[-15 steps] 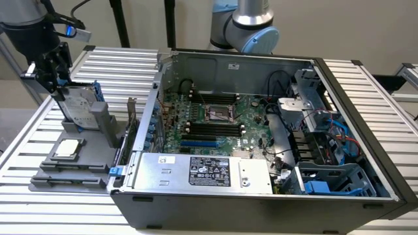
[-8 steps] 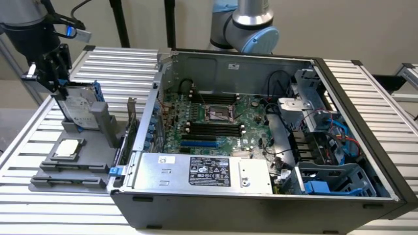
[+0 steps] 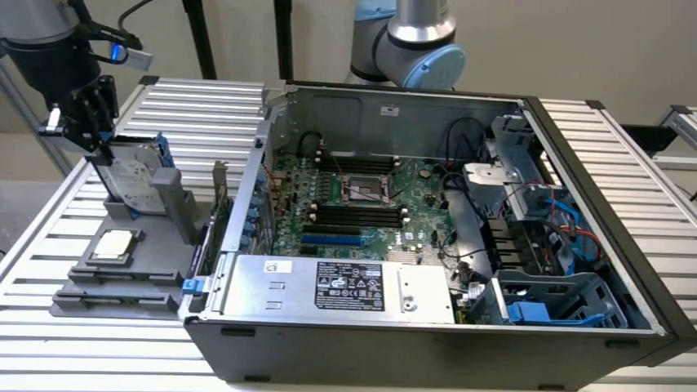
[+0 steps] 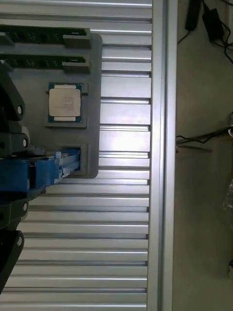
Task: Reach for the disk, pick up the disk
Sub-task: 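Pick up the disk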
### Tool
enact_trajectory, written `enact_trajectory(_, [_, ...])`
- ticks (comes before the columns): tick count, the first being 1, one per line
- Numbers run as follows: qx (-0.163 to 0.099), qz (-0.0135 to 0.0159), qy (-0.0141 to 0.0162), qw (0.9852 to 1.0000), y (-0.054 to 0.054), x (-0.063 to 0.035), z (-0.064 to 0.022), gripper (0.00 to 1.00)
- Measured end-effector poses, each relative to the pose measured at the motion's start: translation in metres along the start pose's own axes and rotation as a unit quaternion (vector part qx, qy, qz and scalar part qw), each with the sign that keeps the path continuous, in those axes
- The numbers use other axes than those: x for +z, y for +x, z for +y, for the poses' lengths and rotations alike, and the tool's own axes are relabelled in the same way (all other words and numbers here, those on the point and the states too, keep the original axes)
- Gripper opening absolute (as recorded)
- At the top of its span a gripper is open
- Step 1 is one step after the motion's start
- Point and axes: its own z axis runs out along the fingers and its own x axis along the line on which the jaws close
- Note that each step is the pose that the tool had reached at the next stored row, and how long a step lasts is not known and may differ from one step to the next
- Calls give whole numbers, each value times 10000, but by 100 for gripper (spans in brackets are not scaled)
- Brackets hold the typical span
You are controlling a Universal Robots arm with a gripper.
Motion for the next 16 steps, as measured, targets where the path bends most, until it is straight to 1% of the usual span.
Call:
enact_trajectory(1, [0, 0, -1, 10000, 0, 0, 0, 36])
enact_trajectory(2, [0, 0, -3, 10000, 0, 0, 0, 33])
enact_trajectory(6, [0, 0, -3, 10000, 13, 0, 0, 33])
enact_trajectory(11, [1, -2, -4, 10000, 73, 0, 1, 33])
enact_trajectory(16, [0, -13, -3, 10000, 81, 0, 1, 33])
